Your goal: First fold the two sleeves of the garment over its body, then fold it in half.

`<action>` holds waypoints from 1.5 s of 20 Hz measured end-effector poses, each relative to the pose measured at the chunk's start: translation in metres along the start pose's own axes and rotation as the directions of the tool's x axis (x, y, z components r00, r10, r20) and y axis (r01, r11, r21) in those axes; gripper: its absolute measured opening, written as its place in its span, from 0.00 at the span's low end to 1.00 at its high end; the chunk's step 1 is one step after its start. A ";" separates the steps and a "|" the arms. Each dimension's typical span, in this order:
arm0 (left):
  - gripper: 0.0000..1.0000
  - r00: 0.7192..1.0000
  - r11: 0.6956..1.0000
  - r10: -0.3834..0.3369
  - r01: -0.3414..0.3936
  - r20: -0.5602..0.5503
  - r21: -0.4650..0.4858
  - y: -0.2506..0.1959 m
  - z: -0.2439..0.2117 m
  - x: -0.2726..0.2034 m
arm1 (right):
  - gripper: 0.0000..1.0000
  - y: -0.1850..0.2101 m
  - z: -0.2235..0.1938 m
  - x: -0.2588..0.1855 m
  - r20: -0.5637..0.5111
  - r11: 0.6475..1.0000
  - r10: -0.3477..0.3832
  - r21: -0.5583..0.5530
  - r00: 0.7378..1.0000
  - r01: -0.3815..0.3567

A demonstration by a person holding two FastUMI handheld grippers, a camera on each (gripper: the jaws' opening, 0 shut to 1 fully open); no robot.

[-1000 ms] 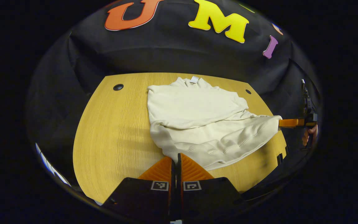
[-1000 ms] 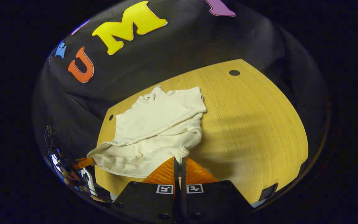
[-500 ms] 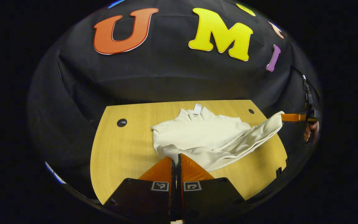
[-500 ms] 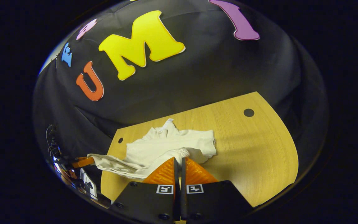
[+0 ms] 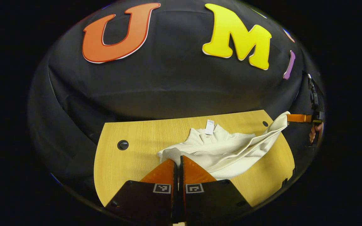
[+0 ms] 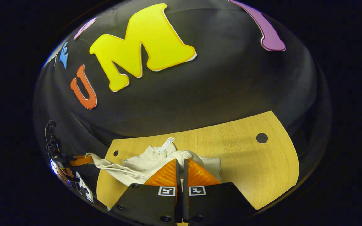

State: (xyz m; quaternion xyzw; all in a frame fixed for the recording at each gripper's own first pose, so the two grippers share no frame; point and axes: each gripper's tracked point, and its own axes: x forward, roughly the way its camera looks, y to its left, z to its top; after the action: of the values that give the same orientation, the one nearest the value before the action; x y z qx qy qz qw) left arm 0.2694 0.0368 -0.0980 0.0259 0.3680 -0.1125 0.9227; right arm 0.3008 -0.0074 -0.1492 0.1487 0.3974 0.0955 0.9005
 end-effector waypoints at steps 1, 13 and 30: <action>0.03 1.000 1.000 0.002 -0.002 -0.007 -0.007 0.003 -0.002 0.014 | 0.00 -0.006 -0.002 0.015 -0.013 1.000 -0.002 0.012 1.000 0.003; 0.03 1.000 0.997 0.019 -0.017 0.025 -0.071 0.018 -0.017 0.150 | 0.01 -0.065 -0.037 0.158 -0.055 0.992 -0.083 0.092 0.995 0.087; 0.99 0.968 0.983 0.138 -0.108 0.211 -0.149 0.048 0.010 0.107 | 0.83 -0.073 -0.006 0.118 0.191 0.978 -0.188 -0.049 0.963 0.201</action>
State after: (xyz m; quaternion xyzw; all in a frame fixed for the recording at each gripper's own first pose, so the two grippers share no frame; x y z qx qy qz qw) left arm 0.3619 0.0625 -0.1656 -0.0269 0.2679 -0.0317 0.9626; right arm 0.3786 -0.0408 -0.2595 0.0864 0.3211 0.0059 0.9431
